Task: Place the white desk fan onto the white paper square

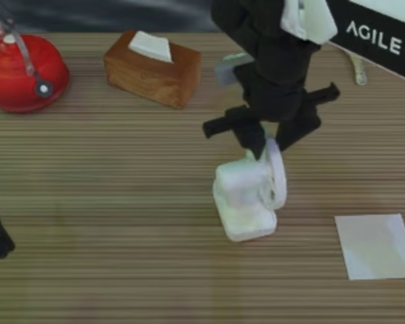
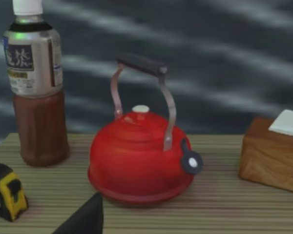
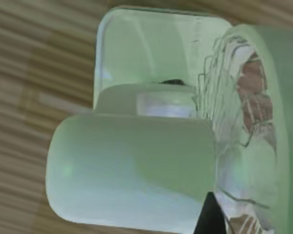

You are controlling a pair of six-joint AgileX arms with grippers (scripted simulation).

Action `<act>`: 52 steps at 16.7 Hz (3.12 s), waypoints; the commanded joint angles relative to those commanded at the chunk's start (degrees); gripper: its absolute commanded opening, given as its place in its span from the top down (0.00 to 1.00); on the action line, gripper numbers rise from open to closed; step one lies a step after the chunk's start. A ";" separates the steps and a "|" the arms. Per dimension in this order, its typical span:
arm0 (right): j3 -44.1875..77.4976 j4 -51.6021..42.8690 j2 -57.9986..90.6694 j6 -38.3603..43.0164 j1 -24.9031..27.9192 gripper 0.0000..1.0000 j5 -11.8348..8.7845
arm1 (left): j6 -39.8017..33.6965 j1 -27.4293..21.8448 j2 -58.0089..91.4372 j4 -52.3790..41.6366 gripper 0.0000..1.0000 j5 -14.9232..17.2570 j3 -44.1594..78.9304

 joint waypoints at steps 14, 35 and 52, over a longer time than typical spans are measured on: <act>7.31 -5.95 0.30 -0.02 0.04 1.00 0.19 | 0.00 0.00 0.00 0.00 0.00 0.00 0.00; -6.58 -9.54 -15.47 43.57 -6.74 1.00 0.53 | 0.00 0.00 0.00 0.00 0.00 0.00 0.00; -34.58 -3.86 -37.14 93.27 -14.82 1.00 0.92 | 0.00 0.00 0.00 0.00 0.00 0.00 0.00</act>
